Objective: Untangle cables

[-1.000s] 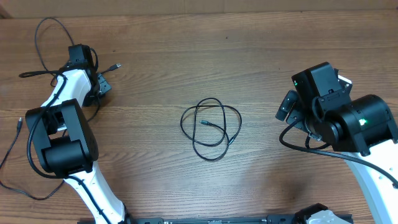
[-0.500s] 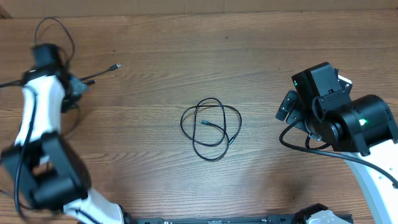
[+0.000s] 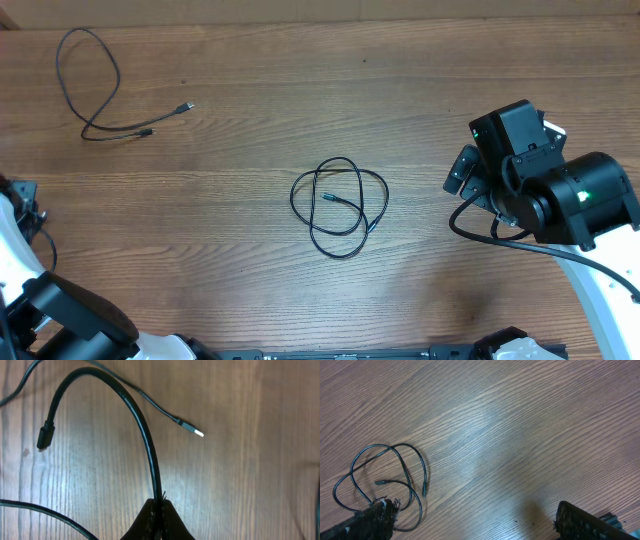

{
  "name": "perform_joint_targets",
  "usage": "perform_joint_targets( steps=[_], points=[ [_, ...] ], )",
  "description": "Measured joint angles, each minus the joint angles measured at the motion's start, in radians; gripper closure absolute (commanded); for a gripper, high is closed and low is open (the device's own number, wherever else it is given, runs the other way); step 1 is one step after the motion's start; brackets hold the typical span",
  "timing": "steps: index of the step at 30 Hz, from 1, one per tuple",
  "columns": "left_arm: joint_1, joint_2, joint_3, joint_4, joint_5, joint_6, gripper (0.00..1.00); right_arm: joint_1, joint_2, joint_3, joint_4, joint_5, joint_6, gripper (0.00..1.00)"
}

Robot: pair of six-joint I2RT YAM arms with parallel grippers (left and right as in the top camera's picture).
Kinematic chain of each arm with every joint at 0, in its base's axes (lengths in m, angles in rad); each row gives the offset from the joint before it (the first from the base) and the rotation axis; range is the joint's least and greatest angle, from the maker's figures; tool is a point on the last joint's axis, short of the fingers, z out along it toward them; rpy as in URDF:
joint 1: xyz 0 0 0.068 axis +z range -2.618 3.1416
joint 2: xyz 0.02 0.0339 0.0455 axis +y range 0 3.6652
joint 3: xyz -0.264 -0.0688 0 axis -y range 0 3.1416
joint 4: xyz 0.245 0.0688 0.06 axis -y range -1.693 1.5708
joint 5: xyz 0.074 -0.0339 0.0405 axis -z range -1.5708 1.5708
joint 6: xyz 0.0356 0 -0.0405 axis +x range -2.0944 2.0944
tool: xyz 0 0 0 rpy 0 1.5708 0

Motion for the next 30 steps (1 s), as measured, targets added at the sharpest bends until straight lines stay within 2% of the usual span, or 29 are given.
perform_joint_targets(
  steps=[1, 2, 3, 8, 13, 16, 18, 21, 25, 30],
  points=[
    [0.011, 0.002, -0.003, 0.004, 0.000, -0.012, 0.24, 0.000, 0.000, 0.000, 0.000, 0.000, 0.001, 0.00],
    [0.021, 0.004, -0.005, 0.014, 0.000, -0.025, 0.08, 0.000, 0.000, 0.000, 0.000, 0.000, 0.000, 0.00],
    [0.029, 0.005, -0.005, 0.023, 0.000, -0.035, 0.00, 0.000, 0.000, 0.000, 0.000, 0.000, 0.000, 0.00],
    [0.047, 0.006, -0.005, 0.068, 0.038, -0.069, 0.01, 0.000, 0.000, 0.000, 0.000, 0.000, 0.000, 0.00],
    [0.047, 0.006, -0.005, 0.073, 0.180, -0.057, 0.00, 0.000, 0.000, 0.000, 0.000, 0.000, 0.000, 0.00],
    [0.045, 0.006, -0.005, 0.006, 0.244, -0.055, 0.01, 0.000, 0.000, 0.000, 0.001, 0.000, 0.000, 0.00],
    [0.045, 0.006, -0.005, -0.097, 0.262, -0.063, 0.00, 0.000, 0.000, 0.000, 0.000, 0.000, 0.000, 0.00],
    [0.044, 0.006, -0.006, -0.225, 0.224, -0.070, 0.01, 0.000, 0.000, 0.000, 0.000, 0.000, 0.000, 0.00],
    [0.045, 0.006, -0.010, -0.359, 0.094, -0.098, 0.00, 0.000, 0.000, 0.000, 0.000, 0.000, 0.000, 0.00],
    [0.050, 0.005, -0.050, -0.407, -0.043, -0.174, 0.00, 0.000, 0.000, 0.000, 0.000, 0.000, 0.000, 0.00]
  ],
)
